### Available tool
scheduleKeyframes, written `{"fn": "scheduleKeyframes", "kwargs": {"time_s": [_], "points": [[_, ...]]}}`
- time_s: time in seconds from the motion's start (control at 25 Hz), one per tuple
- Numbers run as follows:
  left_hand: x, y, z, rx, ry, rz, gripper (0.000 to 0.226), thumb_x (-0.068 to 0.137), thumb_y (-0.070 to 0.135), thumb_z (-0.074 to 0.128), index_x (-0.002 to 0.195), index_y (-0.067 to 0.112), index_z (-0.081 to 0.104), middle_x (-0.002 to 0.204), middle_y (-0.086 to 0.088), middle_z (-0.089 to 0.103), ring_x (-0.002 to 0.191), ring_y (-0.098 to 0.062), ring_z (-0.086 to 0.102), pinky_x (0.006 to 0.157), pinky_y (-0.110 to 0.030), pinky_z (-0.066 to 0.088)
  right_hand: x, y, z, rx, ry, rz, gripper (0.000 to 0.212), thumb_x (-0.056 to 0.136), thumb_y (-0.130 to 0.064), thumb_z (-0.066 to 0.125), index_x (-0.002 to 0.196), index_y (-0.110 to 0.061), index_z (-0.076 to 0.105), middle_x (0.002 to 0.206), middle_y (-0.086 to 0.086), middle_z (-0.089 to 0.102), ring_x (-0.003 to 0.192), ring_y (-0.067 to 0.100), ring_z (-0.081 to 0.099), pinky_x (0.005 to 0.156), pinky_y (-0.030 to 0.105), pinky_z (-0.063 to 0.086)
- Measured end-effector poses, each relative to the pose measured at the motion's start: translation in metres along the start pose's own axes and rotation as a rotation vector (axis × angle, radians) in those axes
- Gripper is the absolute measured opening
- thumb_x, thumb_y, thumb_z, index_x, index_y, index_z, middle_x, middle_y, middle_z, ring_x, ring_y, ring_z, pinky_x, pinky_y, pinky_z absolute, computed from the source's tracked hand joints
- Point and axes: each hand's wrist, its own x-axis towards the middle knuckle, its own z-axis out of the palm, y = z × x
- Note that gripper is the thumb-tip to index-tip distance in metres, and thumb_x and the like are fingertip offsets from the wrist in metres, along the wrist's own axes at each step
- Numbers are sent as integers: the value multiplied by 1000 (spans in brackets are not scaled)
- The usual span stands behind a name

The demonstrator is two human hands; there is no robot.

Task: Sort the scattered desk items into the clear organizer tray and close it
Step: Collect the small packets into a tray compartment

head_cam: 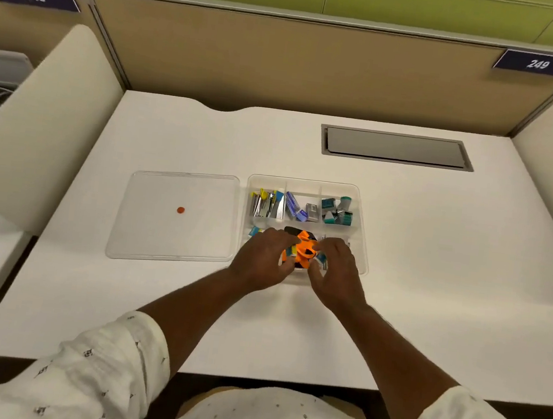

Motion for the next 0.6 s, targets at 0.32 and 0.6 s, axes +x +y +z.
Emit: {"fn": "scheduleKeyframes", "kwargs": {"time_s": [0.32, 0.6], "points": [[-13, -41, -15, 13, -24, -170, 56, 87, 39, 67, 139, 29, 48, 133, -4, 59, 117, -23, 55, 98, -33, 45, 26, -46, 30, -22, -195, 25, 43, 88, -16, 69, 128, -20, 55, 131, 0, 56, 119, 17, 52, 98, 31, 47], [-9, -61, -13, 27, -58, -180, 55, 86, 49, 66, 136, 32, 50, 133, 1, 60, 117, -20, 55, 98, -34, 46, 35, -55, 46, -25, -230, 73, 42, 90, -26, 70, 129, -22, 57, 131, -2, 59, 117, 15, 56, 95, 28, 47]]}}
